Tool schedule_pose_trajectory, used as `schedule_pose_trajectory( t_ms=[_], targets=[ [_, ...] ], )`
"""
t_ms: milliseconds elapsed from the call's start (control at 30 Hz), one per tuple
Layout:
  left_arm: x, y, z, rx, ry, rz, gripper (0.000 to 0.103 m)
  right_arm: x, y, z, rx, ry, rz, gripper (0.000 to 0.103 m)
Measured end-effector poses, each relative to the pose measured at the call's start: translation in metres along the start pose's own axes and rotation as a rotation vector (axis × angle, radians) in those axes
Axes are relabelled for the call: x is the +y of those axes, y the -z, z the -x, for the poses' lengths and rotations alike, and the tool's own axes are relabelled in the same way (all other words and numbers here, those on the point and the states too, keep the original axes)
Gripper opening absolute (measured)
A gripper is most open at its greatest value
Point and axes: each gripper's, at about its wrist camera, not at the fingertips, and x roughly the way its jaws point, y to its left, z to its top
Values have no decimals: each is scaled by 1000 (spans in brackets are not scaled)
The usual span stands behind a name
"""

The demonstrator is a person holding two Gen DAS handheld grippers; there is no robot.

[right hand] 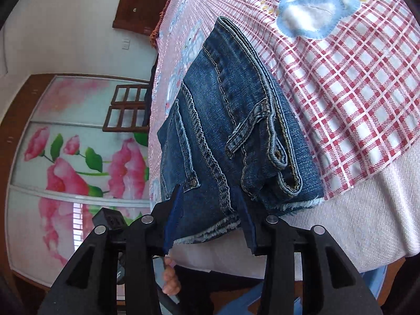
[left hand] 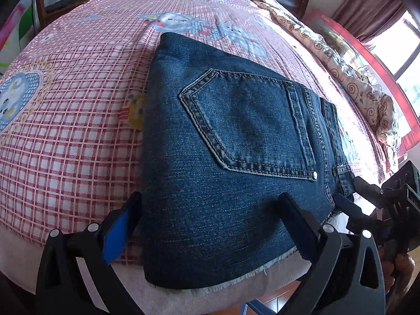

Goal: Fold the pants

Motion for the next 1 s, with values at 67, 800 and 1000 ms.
schedule_pose_trajectory(
  t_ms=[67,800,1000],
  targets=[
    [-3,1,-1,-6,-19,-20,101,-6,0,1,-1,-16,-8,40],
    [-3,0,-2,-19,-7,-13,101,-15,-77,33,-192,167,130,55],
    [15,-4,12,-12,87,30,101,-13,-70,26,-96,129,177,55]
  ],
)
